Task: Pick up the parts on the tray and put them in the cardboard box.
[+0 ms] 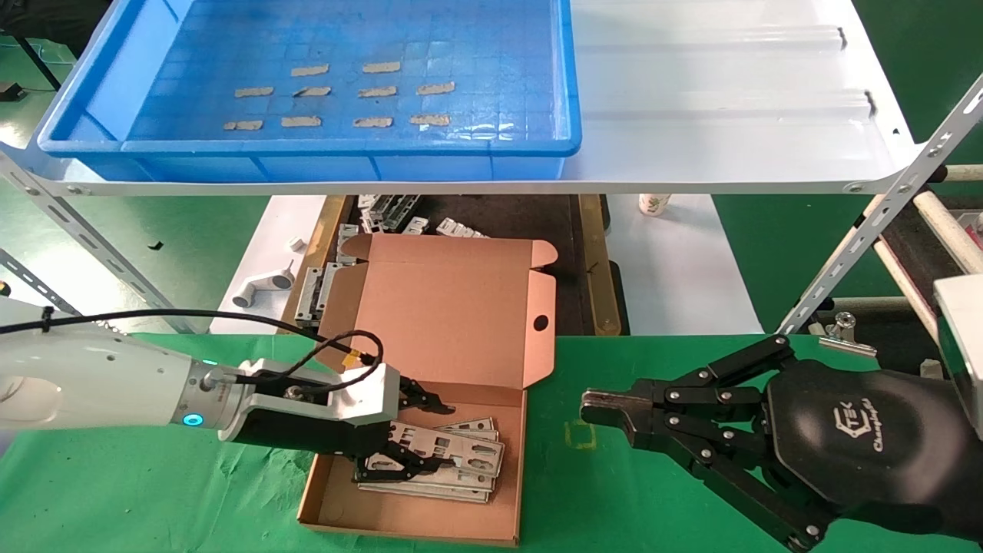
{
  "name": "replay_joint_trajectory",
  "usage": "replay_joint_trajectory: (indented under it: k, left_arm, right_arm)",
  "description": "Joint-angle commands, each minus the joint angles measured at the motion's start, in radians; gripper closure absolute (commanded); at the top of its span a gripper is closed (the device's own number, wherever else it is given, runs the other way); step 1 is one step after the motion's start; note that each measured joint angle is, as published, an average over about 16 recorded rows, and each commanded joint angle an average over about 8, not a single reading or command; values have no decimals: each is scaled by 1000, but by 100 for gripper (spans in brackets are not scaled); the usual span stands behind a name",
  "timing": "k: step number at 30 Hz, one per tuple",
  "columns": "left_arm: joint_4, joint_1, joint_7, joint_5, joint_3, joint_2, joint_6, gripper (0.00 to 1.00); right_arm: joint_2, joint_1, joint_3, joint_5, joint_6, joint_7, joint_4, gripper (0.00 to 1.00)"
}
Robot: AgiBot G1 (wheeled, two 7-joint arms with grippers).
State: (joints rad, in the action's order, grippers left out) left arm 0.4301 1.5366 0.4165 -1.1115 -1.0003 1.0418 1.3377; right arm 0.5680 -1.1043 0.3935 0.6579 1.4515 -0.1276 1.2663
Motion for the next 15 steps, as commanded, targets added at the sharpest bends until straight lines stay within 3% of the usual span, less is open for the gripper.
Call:
replay_joint_trajectory:
  k: [1,6,7,13,15]
  left_arm:
    - [-10,5,8,0,0,1,4,0]
    - [-29,18,5,35,19,-9,54,0]
    - [-31,20,3,42,23,-12,64,0]
    - [6,-1,-29,74,64,-36,91,0]
    - [34,-18,-49,84,86,-48,91,0]
  right_arm:
    - [0,0,0,0,0,0,0,100]
    - [0,0,0,0,0,0,0,97]
    - [0,0,0,0,0,0,0,89]
    - [0,0,0,0,0,0,0,14]
    - [0,0,0,0,0,0,0,0]
